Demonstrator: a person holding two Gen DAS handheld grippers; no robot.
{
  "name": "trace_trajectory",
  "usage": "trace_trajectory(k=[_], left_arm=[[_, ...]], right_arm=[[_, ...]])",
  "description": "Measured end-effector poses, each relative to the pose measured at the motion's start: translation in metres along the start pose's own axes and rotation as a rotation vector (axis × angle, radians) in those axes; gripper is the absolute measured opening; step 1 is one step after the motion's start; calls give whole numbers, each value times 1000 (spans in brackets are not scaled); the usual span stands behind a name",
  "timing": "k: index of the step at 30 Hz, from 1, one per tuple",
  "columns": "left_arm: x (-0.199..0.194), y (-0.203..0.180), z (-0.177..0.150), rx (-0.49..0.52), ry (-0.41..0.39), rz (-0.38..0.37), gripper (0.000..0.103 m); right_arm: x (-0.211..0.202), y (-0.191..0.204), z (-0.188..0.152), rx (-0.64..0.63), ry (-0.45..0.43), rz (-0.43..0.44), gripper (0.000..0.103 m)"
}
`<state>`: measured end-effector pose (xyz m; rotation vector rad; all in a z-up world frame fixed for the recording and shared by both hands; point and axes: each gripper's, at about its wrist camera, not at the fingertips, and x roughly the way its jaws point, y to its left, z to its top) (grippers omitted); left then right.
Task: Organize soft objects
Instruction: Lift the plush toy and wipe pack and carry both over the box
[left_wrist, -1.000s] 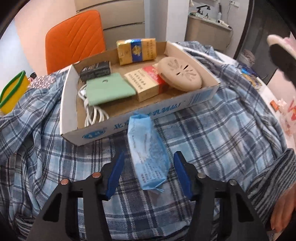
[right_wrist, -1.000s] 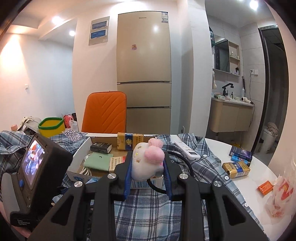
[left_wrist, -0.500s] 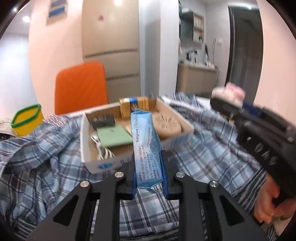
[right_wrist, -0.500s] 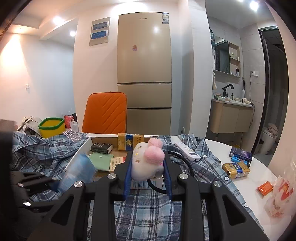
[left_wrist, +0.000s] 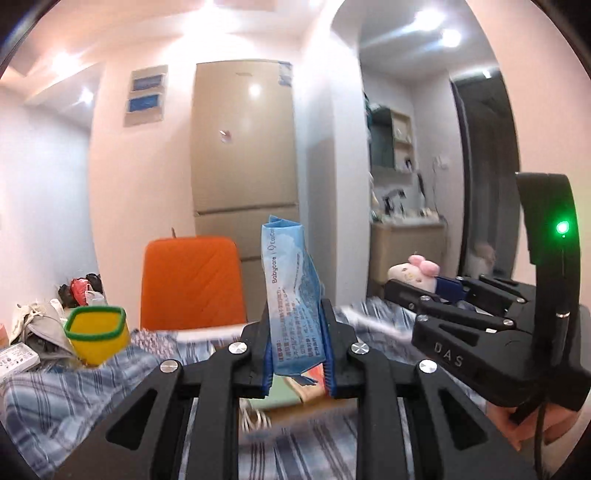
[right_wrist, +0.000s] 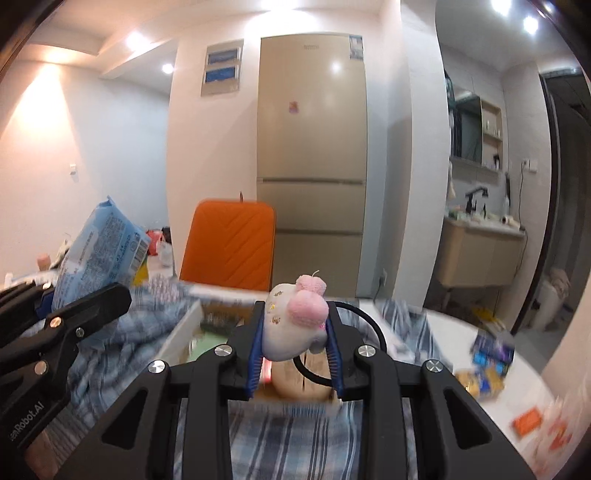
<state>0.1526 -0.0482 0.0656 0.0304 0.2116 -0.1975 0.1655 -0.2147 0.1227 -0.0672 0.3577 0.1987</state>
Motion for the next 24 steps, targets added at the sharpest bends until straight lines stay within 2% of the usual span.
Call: trace_trajectory(k=[3, 6, 10, 12, 15, 20, 24], left_arm=[[15, 13, 9, -21, -70, 20, 20], [34, 24, 7, -38, -107, -17, 20], [61, 35, -12, -55, -63, 4, 20], [73, 40, -28, -64, -11, -3, 20], [88, 40, -42, -19, 31, 50, 20], [117, 55, -58, -118, 136, 48, 20], [117, 68, -63, -198, 133, 77, 20]], right_arm=[[8, -2, 25, 20, -58, -14, 30], [24, -5, 38, 61, -100, -15, 31], [55, 0, 23, 63, -115, -10, 30], [72, 3, 5, 70, -91, 2, 31], [99, 10, -23, 38, -22, 10, 31], [121, 21, -36, 4, 45, 43, 31], [126, 22, -47, -19, 45, 34, 31]])
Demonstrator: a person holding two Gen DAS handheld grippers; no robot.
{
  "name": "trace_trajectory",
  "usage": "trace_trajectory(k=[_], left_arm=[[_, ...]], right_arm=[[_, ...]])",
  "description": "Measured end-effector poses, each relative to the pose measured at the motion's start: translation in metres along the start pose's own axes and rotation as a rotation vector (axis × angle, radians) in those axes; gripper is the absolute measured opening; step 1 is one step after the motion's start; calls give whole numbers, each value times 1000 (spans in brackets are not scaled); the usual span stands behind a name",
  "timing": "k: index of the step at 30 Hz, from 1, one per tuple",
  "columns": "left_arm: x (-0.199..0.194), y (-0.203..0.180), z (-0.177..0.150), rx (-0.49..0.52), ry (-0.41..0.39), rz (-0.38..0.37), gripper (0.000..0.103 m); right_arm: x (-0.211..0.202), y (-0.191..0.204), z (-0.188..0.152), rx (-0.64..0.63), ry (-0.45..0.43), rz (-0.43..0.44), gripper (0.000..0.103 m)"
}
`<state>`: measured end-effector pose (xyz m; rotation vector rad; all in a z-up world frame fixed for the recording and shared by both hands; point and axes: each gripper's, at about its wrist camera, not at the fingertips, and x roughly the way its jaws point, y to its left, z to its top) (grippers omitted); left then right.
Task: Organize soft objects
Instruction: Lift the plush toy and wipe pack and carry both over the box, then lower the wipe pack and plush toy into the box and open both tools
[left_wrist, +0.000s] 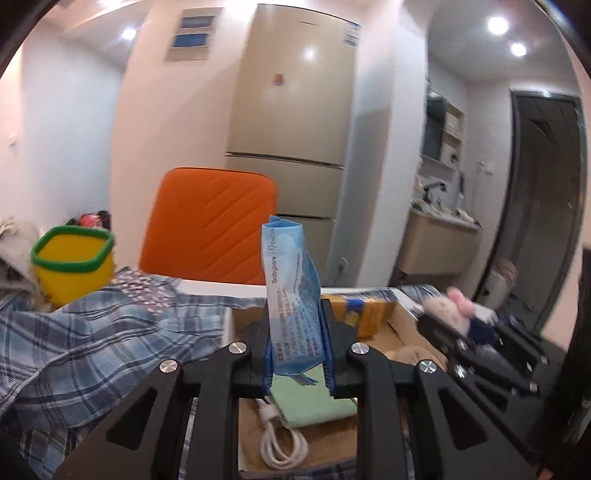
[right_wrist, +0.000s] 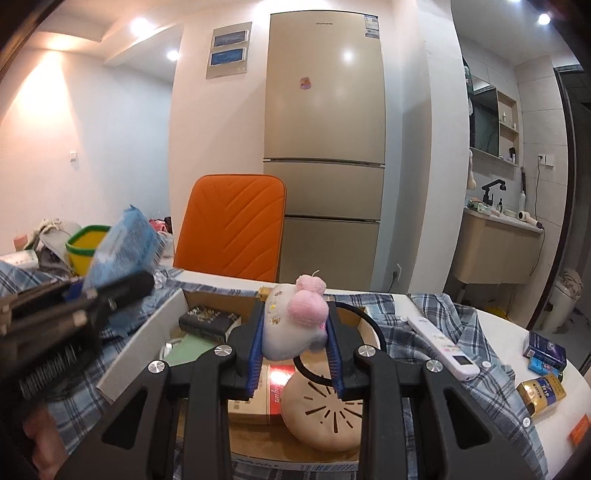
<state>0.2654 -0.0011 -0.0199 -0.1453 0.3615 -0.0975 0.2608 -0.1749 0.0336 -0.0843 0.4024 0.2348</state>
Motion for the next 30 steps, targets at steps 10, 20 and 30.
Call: trace_trajectory(k=[10, 20, 30], left_arm=[[3, -8, -7, 40, 33, -10, 20], [13, -13, -10, 60, 89, 1, 20], [6, -9, -9, 46, 57, 41, 90]], right_arm=[[2, -6, -10, 29, -16, 5, 31], [5, -5, -10, 21, -6, 9, 31], [5, -7, -10, 23, -2, 7, 31]])
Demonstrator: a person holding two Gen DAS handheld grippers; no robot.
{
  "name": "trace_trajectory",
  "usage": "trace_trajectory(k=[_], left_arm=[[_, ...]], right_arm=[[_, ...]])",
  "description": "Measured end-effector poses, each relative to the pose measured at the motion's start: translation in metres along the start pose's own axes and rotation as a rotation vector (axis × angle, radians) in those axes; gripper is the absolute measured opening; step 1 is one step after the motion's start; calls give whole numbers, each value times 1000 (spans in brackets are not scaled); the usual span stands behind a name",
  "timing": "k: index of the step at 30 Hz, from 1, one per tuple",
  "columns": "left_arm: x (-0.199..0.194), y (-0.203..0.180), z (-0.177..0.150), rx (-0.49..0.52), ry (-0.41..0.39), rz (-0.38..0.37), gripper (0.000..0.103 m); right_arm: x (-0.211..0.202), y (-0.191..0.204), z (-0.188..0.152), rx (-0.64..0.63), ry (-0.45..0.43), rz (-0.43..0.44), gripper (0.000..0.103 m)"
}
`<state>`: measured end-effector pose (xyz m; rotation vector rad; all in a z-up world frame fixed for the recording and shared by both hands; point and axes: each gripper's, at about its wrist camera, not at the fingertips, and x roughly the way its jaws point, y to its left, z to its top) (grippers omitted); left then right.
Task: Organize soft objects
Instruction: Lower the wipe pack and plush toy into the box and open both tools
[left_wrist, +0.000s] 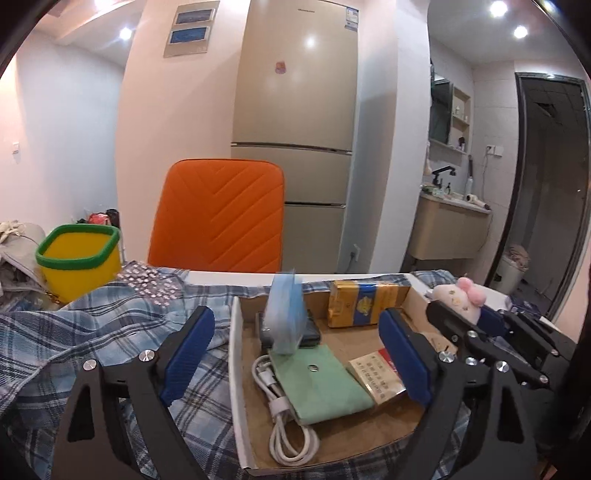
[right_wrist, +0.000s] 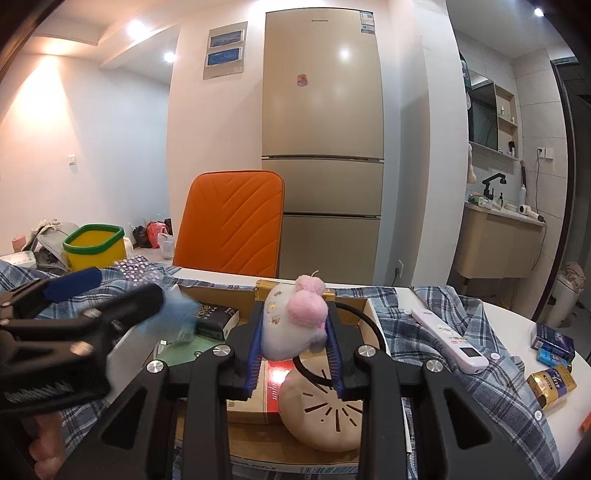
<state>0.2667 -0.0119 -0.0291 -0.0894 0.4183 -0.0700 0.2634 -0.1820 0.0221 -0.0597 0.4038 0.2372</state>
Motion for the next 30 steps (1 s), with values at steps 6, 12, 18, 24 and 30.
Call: trace_trajectory(k=[6, 12, 18, 24, 30], left_arm=[[-2, 0, 0, 5, -12, -3, 90], [-11, 0, 1, 5, -50, -9, 90], [-24, -7, 1, 36, -115, 0, 90], [-24, -8, 2, 29, -110, 4, 90], [-24, -9, 2, 25, -111, 4, 90]], right_arm=[[0, 1, 0, -12, 0, 4, 31], [1, 1, 1, -15, 7, 6, 31], [3, 2, 1, -28, 20, 7, 68], [2, 4, 0, -38, 14, 2, 78], [3, 3, 1, -31, 16, -2, 78]])
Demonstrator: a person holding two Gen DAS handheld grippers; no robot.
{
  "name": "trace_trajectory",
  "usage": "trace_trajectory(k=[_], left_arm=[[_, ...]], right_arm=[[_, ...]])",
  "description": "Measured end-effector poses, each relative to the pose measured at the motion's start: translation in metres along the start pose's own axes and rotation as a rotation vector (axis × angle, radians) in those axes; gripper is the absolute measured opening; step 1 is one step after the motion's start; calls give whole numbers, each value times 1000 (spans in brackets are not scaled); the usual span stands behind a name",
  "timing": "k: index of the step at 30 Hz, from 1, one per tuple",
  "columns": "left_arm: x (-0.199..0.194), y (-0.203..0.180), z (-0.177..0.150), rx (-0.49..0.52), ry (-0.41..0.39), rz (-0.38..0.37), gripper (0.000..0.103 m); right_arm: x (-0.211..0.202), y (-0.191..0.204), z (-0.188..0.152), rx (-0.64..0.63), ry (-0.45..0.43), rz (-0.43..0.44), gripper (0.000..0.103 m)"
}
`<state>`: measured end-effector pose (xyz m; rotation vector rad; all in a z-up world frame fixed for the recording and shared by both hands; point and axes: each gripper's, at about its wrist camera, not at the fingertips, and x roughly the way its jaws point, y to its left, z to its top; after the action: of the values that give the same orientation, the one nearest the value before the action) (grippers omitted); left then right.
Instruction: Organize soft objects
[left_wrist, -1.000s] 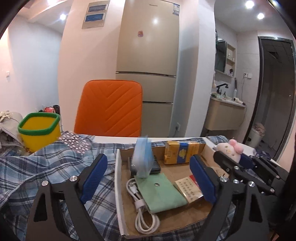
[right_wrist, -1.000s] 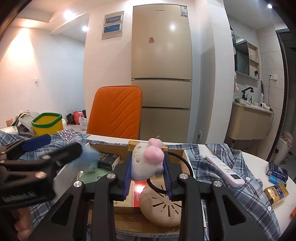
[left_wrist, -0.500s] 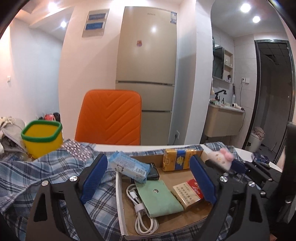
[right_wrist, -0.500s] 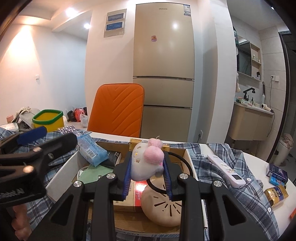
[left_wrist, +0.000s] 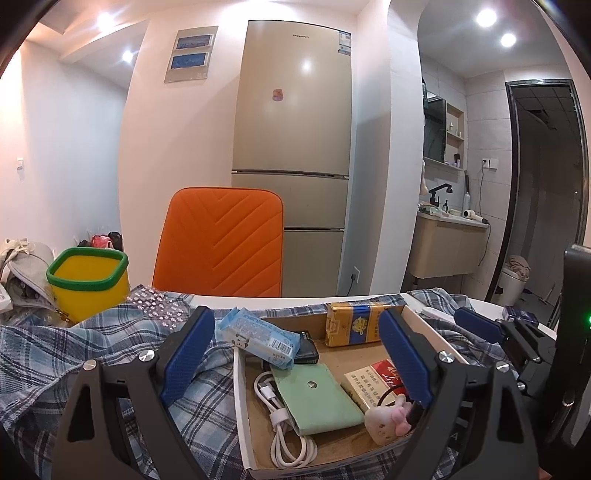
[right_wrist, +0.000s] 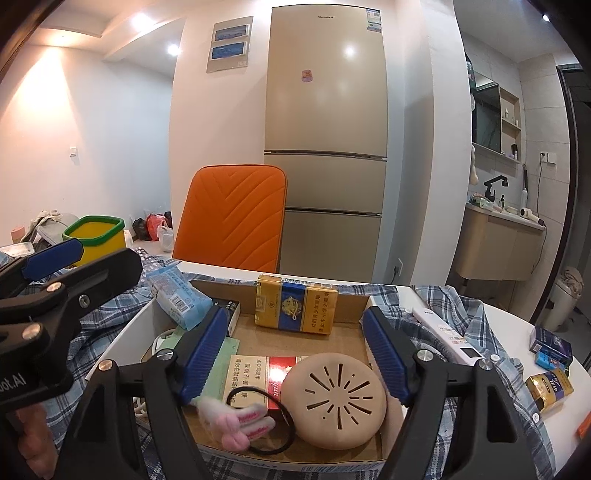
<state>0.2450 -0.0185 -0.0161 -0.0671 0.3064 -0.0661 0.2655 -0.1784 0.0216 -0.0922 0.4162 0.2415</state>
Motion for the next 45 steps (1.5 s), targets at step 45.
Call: trace_trajectory(k=[45], left_arm=[[-195, -15, 7, 60, -331, -23, 103]], right_arm=[[-262, -26, 29, 72, -388, -154, 103]])
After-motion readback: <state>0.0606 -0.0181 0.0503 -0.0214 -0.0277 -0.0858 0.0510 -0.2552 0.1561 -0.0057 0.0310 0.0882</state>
